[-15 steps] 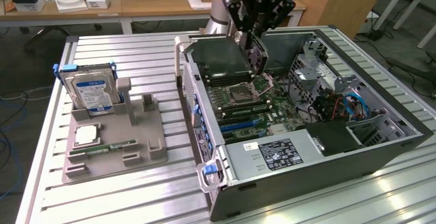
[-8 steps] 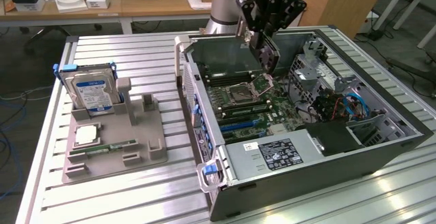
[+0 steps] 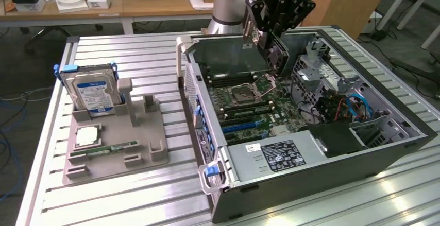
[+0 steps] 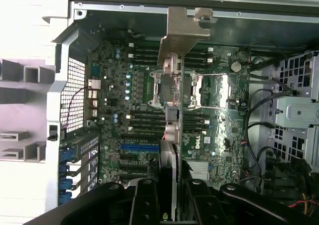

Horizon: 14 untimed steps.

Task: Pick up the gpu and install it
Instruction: 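Pick up the gpu and move the gpu toward the slot, then insert the gpu into the slot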

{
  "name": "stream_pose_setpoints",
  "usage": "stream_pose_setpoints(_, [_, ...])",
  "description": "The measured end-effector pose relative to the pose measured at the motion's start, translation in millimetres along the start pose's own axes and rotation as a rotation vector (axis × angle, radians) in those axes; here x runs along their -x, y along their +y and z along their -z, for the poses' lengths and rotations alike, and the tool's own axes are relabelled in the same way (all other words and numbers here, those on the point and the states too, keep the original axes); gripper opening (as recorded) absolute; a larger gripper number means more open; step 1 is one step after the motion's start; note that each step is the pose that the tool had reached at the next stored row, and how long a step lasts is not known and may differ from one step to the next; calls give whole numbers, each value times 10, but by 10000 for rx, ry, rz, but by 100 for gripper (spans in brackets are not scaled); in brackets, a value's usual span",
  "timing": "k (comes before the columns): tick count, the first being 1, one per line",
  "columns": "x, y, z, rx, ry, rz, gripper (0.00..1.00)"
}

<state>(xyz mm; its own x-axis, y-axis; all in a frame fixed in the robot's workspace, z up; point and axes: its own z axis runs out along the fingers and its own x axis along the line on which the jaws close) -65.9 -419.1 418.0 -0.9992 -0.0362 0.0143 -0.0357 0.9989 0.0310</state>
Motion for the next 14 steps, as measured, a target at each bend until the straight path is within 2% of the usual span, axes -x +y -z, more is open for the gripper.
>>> stream_pose_setpoints(11, [0,0,0,0,0,2,26])
stream_pose_setpoints(14, [0,0,0,-2,8,303,26])
